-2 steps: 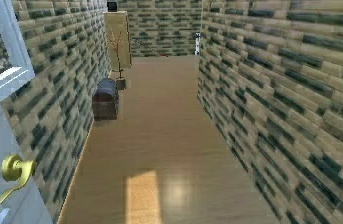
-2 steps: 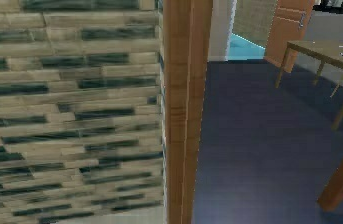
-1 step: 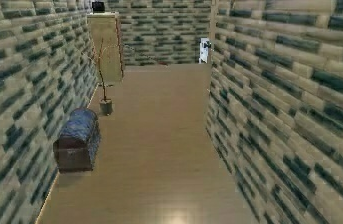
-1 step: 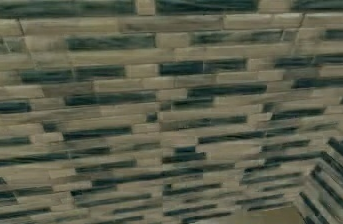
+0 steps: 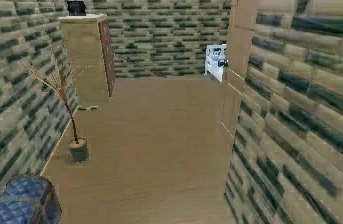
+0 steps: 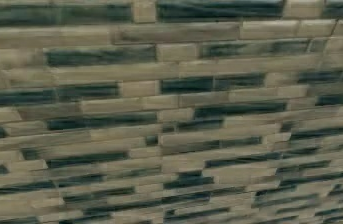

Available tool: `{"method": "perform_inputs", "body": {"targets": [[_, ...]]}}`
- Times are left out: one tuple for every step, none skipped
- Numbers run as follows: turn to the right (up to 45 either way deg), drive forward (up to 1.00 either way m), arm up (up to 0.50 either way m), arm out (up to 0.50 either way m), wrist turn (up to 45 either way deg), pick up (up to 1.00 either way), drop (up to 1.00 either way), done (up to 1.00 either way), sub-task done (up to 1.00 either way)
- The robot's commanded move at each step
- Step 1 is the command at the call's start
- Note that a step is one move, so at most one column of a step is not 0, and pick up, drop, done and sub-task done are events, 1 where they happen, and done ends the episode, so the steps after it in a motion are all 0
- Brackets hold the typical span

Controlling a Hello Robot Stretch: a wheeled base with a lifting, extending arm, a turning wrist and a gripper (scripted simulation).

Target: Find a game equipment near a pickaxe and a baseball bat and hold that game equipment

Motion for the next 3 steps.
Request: {"method": "perform_inputs", "body": {"targets": [[3.0, 0.00, 0.00, 0.00, 0.0, 0.00, 0.00, 0.00, 0.00], [0.0, 1.00, 0.00, 0.00, 0.0, 0.00, 0.00, 0.00, 0.00], [0.0, 0.35, 0.00, 0.00, 0.0, 0.00, 0.00, 0.00, 0.00]]}}
